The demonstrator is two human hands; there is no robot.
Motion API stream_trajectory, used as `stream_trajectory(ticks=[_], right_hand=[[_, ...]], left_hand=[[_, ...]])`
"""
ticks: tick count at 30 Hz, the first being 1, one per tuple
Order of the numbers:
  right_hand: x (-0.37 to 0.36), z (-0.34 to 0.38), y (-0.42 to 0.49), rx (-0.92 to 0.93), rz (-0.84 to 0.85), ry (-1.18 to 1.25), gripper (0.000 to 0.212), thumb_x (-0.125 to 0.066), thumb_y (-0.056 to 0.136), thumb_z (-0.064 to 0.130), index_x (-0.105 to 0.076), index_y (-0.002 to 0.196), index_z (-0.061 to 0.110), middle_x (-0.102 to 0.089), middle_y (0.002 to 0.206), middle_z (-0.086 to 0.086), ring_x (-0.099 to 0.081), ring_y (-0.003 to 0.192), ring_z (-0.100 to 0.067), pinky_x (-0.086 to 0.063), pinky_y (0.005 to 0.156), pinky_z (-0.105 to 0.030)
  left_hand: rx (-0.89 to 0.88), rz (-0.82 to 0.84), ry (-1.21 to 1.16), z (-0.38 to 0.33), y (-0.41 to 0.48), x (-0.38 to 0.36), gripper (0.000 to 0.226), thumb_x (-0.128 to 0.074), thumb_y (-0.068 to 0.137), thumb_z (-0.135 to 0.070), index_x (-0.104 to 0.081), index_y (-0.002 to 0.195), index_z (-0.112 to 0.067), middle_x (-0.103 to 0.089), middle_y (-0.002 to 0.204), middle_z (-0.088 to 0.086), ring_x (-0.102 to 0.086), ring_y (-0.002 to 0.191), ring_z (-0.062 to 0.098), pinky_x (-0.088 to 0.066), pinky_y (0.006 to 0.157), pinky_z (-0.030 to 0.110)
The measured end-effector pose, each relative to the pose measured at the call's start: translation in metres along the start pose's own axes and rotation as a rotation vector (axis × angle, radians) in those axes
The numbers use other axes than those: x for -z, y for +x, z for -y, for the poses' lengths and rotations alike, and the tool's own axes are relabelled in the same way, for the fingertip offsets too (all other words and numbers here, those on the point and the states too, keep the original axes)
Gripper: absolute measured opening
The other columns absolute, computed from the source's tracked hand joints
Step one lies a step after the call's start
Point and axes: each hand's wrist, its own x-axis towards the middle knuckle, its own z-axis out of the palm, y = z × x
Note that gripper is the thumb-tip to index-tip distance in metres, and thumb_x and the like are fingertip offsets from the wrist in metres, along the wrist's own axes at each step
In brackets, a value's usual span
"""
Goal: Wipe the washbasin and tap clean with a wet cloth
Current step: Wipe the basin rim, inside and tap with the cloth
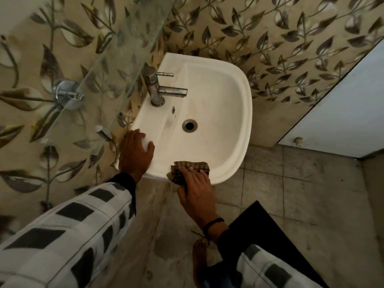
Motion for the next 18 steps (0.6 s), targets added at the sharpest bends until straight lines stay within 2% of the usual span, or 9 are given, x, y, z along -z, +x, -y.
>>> stream_trajectory(ticks=[2,5,9,14,18], right_hand=[[0.011,-0.018,-0.003,0.075,0.020,-0.040,0.049,-0.057,0.084,0.023,-0.059,0.132,0.018,-0.065,0.123,-0.003,-0.056,0.115,-0.022,-0.042,0.107,-0.044],[0.025,-0.050,-0.007,0.087,-0.012,-0.145,0.044,-0.056,0.085,0.024,-0.064,0.127,0.018,-0.061,0.112,-0.002,-0.052,0.101,-0.025,-0.047,0.090,-0.043],[0.015,-0.036,-0.005,-0.006,-0.013,-0.193,0.052,-0.057,0.082,0.028,-0.057,0.133,0.022,-0.055,0.116,-0.003,-0.047,0.103,-0.026,-0.043,0.093,-0.041],[-0.018,0.019,0.013,0.172,0.017,-0.157,0.057,-0.062,0.078,0.014,-0.058,0.134,0.016,-0.060,0.116,-0.006,-0.053,0.100,-0.028,-0.045,0.096,-0.041],[-0.015,0.011,0.015,0.244,0.065,-0.164,0.060,-0.068,0.080,0.018,-0.054,0.138,0.017,-0.059,0.120,-0.003,-0.054,0.103,-0.025,-0.045,0.094,-0.039]], left_hand=[[0.001,0.004,0.005,-0.001,0.000,0.000,0.040,-0.060,0.092,-0.034,-0.057,0.123,-0.009,-0.054,0.137,0.012,-0.047,0.129,0.031,-0.034,0.113,0.044],[0.013,0.009,-0.001,-0.004,0.000,0.002,0.039,-0.060,0.092,-0.034,-0.057,0.123,-0.009,-0.054,0.137,0.012,-0.046,0.130,0.030,-0.034,0.114,0.044],[0.003,0.006,0.006,-0.006,-0.001,0.004,0.040,-0.062,0.092,-0.031,-0.058,0.122,-0.006,-0.055,0.136,0.015,-0.047,0.129,0.033,-0.035,0.113,0.046],[-0.013,0.007,0.008,-0.007,-0.001,0.005,0.039,-0.063,0.091,-0.027,-0.058,0.122,-0.003,-0.055,0.135,0.018,-0.047,0.129,0.035,-0.036,0.112,0.048],[0.005,0.024,0.007,-0.008,-0.001,0.007,0.040,-0.063,0.092,-0.028,-0.058,0.123,-0.004,-0.054,0.138,0.017,-0.047,0.130,0.033,-0.035,0.114,0.046]])
